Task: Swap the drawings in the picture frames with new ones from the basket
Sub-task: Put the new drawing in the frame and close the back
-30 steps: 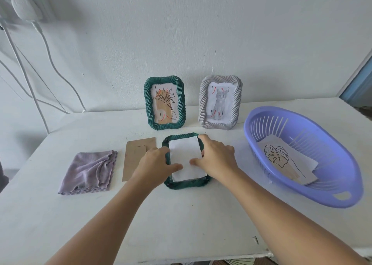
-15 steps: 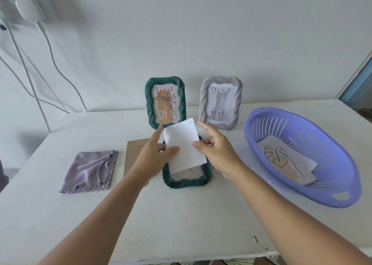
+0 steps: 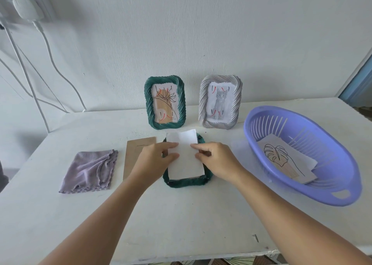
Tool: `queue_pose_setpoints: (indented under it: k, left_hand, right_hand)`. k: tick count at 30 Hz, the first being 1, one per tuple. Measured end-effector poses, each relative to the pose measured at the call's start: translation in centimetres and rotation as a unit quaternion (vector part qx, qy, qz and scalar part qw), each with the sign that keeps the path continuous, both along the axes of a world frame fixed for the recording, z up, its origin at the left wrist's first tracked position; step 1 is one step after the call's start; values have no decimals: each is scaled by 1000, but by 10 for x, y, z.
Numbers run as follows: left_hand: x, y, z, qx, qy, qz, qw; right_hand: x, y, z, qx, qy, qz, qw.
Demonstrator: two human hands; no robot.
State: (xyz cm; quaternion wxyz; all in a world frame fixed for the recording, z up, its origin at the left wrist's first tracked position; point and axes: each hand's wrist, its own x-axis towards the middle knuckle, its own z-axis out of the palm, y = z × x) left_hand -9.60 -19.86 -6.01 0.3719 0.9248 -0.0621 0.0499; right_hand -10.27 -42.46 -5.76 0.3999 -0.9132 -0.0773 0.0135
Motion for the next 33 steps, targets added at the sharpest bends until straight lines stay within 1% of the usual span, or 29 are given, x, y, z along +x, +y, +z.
queue_pose_setpoints:
  k: [3,9,18,26,33]
  left_hand:
    - [1,-1,-1,19,-7,-13,1000]
    - [3,0,-6,39,-5,-15,999]
    - [8,-3,-11,43,-4,-17,999]
    - [10,-4,-16,75,-4,-31,997]
    - [10,-4,-15,80,11,-14,997]
  right_hand:
    - [1,-1,-4,-38,-13,-26,999]
    - [2,1,-13,-36,-22,-18,999]
    - [7,-2,-16,-41,-36,-10,998]
    - [6,-3,-19,-79,-44,-2,996]
    - [9,-8,-24,-109,-32,5,994]
